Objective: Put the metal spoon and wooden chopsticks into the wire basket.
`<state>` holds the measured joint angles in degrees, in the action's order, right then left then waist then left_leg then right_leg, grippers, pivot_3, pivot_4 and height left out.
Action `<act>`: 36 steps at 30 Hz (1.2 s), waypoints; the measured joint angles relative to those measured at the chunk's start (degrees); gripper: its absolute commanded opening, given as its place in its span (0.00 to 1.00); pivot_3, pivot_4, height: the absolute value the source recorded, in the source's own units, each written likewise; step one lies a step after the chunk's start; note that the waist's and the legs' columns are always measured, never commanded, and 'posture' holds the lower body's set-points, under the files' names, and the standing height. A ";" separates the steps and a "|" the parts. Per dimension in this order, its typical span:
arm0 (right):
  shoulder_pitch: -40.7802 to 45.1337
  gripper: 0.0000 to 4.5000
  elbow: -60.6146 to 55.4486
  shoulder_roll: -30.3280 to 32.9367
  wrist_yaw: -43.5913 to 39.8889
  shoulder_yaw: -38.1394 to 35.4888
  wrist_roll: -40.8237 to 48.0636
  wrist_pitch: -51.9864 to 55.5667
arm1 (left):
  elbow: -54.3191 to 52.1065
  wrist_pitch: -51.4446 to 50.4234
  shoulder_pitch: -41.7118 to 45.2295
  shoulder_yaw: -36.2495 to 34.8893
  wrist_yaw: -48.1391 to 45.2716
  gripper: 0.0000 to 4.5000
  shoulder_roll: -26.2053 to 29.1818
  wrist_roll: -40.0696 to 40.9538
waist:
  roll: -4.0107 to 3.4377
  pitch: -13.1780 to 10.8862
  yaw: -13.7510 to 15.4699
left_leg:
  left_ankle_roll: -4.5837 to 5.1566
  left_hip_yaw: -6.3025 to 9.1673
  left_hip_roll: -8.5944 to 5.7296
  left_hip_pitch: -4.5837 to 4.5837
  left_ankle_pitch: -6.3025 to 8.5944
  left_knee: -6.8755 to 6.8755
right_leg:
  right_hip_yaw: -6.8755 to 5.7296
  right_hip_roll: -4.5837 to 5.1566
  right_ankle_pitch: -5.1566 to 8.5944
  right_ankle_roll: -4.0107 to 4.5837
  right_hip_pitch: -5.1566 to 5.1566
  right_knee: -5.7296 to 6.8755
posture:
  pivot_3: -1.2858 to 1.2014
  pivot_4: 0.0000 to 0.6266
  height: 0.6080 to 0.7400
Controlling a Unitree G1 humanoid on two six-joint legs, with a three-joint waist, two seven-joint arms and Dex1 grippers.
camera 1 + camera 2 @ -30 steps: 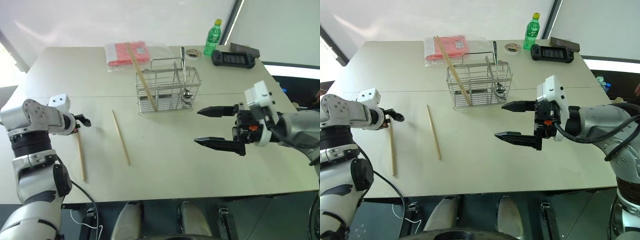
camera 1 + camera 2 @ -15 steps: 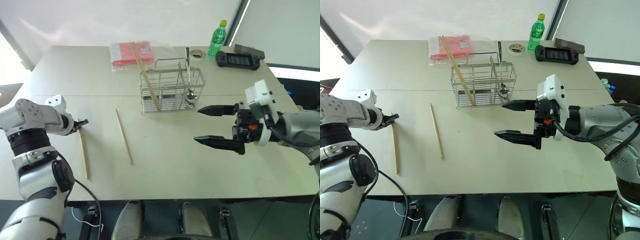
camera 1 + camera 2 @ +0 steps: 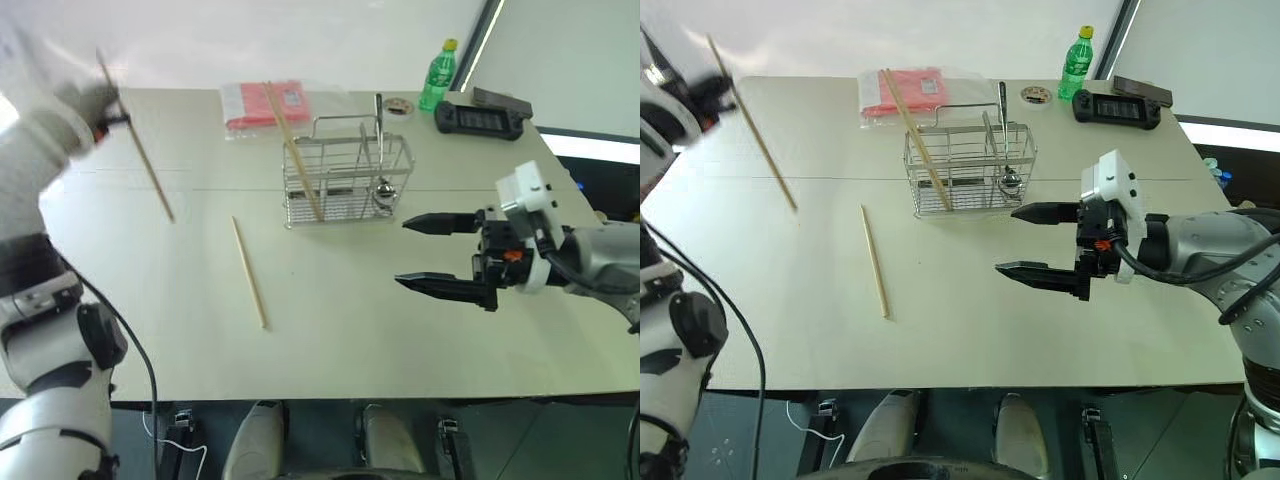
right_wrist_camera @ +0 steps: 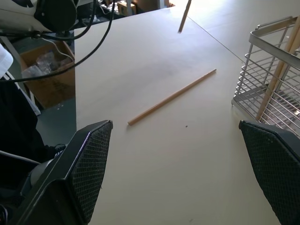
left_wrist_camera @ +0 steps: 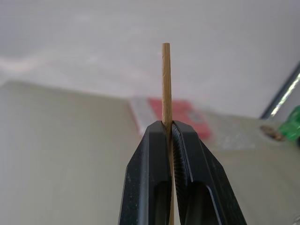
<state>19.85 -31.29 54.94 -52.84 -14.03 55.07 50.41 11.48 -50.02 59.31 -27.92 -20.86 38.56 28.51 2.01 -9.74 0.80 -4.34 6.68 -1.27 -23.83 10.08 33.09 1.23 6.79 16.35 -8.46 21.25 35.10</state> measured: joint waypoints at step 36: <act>-7.61 1.00 -6.08 -1.49 11.68 -6.56 4.66 -0.63 | 7.47 19.39 5.40 15.89 -11.14 0.57 -18.95 -0.32 | 0.02 -0.02 -0.42 | 0.05 0.01 0.01 0.03 -0.02 0.09 | -0.02 -0.04 -0.12 -0.25 -0.03 0.12 | 0.52 0.24 0.86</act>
<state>12.24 -37.38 53.45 -41.16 -20.59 59.73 49.78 18.95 -30.64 64.72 -12.03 -32.01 19.61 28.19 2.03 -9.76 0.39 -4.29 6.69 -1.26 -23.79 10.06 33.17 1.21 6.75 16.22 -8.72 21.21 35.22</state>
